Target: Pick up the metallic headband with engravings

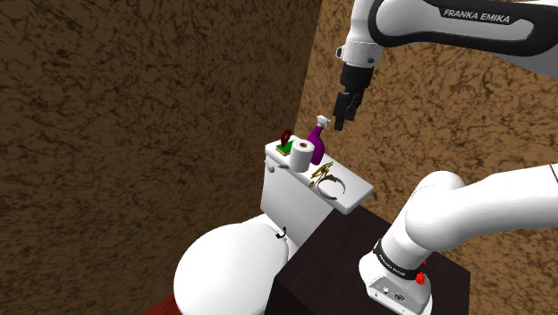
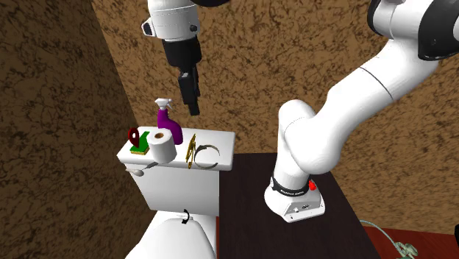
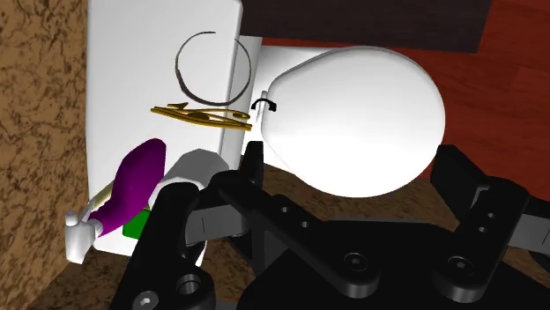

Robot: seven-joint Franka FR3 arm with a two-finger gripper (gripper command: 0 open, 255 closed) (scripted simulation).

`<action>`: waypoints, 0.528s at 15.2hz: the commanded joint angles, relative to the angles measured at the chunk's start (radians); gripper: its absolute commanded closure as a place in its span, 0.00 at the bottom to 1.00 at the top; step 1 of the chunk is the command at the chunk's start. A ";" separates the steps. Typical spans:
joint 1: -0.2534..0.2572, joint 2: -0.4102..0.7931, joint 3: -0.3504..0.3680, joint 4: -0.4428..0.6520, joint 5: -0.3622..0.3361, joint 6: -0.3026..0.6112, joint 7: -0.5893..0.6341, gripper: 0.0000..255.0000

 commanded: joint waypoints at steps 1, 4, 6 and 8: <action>0.000 0.000 0.000 0.000 0.000 0.000 0.000 0.00; -0.008 -0.009 -0.007 -0.104 -0.024 0.092 -0.008 0.00; -0.014 -0.009 -0.012 -0.169 -0.041 0.156 -0.013 0.00; -0.021 -0.002 -0.019 -0.230 -0.059 0.223 -0.016 0.00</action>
